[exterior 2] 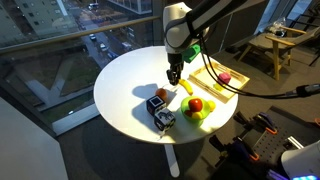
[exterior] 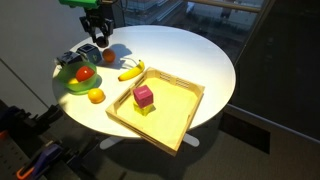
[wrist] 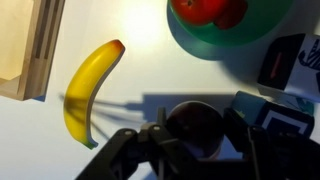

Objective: Pick up the brown plush toy and put it in the green bowl

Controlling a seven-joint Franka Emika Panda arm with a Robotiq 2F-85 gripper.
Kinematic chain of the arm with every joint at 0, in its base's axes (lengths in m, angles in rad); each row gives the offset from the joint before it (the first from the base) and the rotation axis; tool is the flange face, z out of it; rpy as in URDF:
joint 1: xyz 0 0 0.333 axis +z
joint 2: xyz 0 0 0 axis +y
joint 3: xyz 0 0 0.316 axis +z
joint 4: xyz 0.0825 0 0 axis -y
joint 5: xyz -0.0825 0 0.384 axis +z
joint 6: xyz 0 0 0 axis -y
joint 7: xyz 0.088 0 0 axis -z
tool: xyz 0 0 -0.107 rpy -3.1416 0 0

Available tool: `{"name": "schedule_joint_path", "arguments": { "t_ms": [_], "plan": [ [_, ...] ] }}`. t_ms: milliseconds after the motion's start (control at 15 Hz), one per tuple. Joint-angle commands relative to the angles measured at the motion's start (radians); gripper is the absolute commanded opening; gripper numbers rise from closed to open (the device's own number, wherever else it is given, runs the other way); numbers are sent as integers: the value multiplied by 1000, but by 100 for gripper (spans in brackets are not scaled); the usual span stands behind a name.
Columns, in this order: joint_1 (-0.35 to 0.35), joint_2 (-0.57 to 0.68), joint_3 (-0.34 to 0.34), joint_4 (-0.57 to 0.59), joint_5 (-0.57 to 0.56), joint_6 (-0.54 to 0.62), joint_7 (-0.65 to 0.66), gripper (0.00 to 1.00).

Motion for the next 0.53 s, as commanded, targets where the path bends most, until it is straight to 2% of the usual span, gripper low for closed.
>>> {"name": "schedule_joint_path", "arguments": {
  "t_ms": [0,467],
  "plan": [
    [20,-81,-8,-87,-29,10,83,35],
    [51,-158,-10,-192,-56,78,214,34]
  ]
}}
